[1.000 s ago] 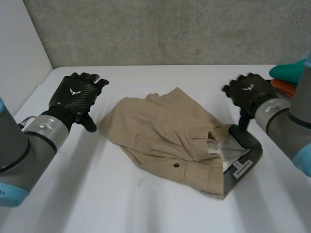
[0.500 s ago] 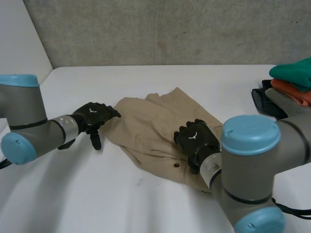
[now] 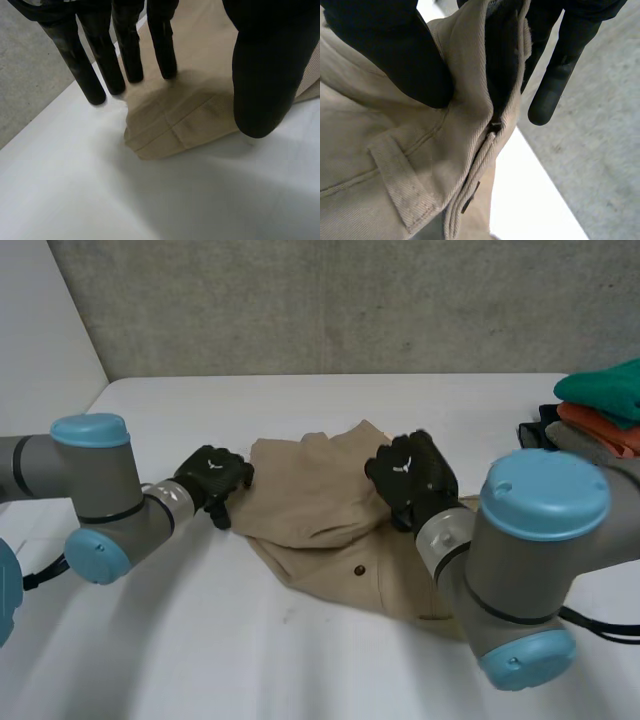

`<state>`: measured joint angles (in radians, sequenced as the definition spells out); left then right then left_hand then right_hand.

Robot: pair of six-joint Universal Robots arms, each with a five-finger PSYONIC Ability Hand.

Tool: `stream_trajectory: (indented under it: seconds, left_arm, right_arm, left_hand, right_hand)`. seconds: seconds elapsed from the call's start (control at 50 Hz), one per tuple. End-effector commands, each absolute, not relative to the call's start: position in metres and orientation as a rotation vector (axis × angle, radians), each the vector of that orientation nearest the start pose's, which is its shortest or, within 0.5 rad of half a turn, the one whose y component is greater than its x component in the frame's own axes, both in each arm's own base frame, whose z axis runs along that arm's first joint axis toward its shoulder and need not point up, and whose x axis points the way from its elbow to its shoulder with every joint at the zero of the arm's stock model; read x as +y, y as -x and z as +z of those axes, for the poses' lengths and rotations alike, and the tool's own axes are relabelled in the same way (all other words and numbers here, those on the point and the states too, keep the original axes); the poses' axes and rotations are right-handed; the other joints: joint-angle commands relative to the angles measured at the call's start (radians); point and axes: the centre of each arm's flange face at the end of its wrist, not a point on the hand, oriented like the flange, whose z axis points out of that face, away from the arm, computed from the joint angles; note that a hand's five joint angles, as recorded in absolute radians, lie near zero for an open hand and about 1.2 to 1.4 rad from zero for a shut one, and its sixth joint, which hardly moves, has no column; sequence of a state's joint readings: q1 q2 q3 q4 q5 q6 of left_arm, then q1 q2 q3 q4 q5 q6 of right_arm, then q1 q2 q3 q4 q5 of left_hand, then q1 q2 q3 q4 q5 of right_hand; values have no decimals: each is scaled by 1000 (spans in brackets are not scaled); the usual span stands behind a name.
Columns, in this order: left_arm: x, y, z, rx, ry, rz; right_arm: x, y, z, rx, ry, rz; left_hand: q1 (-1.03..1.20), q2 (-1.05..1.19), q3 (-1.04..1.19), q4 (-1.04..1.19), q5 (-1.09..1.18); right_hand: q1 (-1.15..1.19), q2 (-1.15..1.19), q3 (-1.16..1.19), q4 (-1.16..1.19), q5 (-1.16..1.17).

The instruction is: Fold the laundry.

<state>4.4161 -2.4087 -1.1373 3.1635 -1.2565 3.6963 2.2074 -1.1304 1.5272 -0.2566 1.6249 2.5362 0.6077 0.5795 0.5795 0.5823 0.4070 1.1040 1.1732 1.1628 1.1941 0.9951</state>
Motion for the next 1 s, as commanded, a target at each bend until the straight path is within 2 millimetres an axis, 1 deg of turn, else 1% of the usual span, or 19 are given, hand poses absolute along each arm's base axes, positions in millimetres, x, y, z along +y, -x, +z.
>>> stream_trajectory:
  seconds: [0.02, 0.06, 0.16, 0.24, 0.32, 0.34, 0.4, 0.42, 0.48, 0.5, 0.58, 0.64, 0.72, 0.8, 0.86, 0.88, 0.94, 0.96, 1.0]
  left_arm:
    - [-371, 278, 126, 2248, -1298, -1890]
    - [-374, 277, 128, 2223, -1258, -1901]
    - [-375, 265, 165, 2138, -1067, -1975]
    - [-361, 263, 193, 2126, -1033, -2057]
    - [-341, 257, 238, 2057, -997, -2164]
    - [-331, 252, 261, 2011, -958, -2219]
    - [-314, 244, 306, 1913, -868, -2339]
    - [-297, 239, 340, 1833, -790, -2445]
    - [-268, 229, 390, 1711, -672, -2599]
    - [-248, 223, 418, 1639, -618, -2683]
    - [-213, 211, 451, 1597, -596, -2737]
    - [-205, 212, 450, 1670, -646, -2698]
    - [-203, 216, 432, 1846, -720, -2559]
    - [-233, 224, 393, 2019, -797, -2349]
    - [-254, 230, 372, 2064, -830, -2282]
    - [-270, 236, 360, 2069, -842, -2264]
    - [-295, 247, 342, 2059, -864, -2266]
    - [-312, 255, 333, 2025, -871, -2289]
    - [-330, 261, 331, 1959, -856, -2335]
  right_arm:
    - [-213, -323, 217, 1963, 1284, -2013]
    - [-211, -321, 223, 1962, 1274, -2014]
    - [-220, -311, 236, 1999, 1255, -2032]
    - [-227, -307, 246, 2008, 1252, -2044]
    - [-231, -303, 276, 1964, 1222, -2122]
    - [-233, -299, 295, 1932, 1197, -2180]
    - [-231, -293, 331, 1853, 1153, -2288]
    - [-229, -288, 355, 1790, 1132, -2356]
    - [-221, -280, 393, 1685, 1099, -2450]
    - [-217, -273, 414, 1643, 1075, -2497]
    - [-217, -260, 442, 1634, 1063, -2525]
    - [-225, -257, 444, 1671, 1068, -2497]
    - [-244, -259, 424, 1786, 1117, -2361]
    - [-262, -271, 394, 1857, 1150, -2220]
    - [-282, -283, 365, 1896, 1115, -2141]
    - [-288, -286, 359, 1898, 1099, -2134]
    - [-312, -301, 333, 1882, 1031, -2142]
    - [-326, -307, 323, 1850, 984, -2182]
    - [-339, -315, 317, 1789, 933, -2250]
  left_hand:
    - [717, 745, 745, 742, 743]
    - [789, 817, 817, 814, 815]
    - [789, 817, 817, 814, 815]
    - [789, 817, 817, 814, 815]
    - [789, 817, 817, 814, 815]
    - [789, 817, 817, 814, 815]
    - [789, 817, 817, 814, 815]
    - [789, 817, 817, 814, 815]
    - [789, 817, 817, 814, 815]
    - [789, 817, 817, 814, 815]
    - [789, 817, 817, 814, 815]
    - [789, 817, 817, 814, 815]
    - [789, 817, 817, 814, 815]
    - [789, 817, 817, 814, 815]
    - [789, 817, 817, 814, 815]
    - [789, 817, 817, 814, 815]
    - [789, 817, 817, 814, 815]
    - [789, 817, 817, 814, 815]
    - [789, 817, 817, 814, 815]
  right_hand:
    - [292, 223, 233, 202, 227]
    - [292, 223, 233, 202, 227]
    - [292, 223, 233, 202, 227]
    - [292, 223, 233, 202, 227]
    - [292, 223, 233, 202, 227]
    - [292, 223, 233, 202, 227]
    - [292, 223, 233, 202, 227]
    - [292, 223, 233, 202, 227]
    - [292, 223, 233, 202, 227]
    - [292, 223, 233, 202, 227]
    - [292, 223, 233, 202, 227]
    - [292, 223, 233, 202, 227]
    - [292, 223, 233, 202, 227]
    - [292, 223, 233, 202, 227]
    - [292, 223, 233, 202, 227]
    - [292, 223, 233, 202, 227]
    - [292, 223, 233, 202, 227]
    - [292, 223, 233, 202, 227]
    - [292, 223, 233, 202, 227]
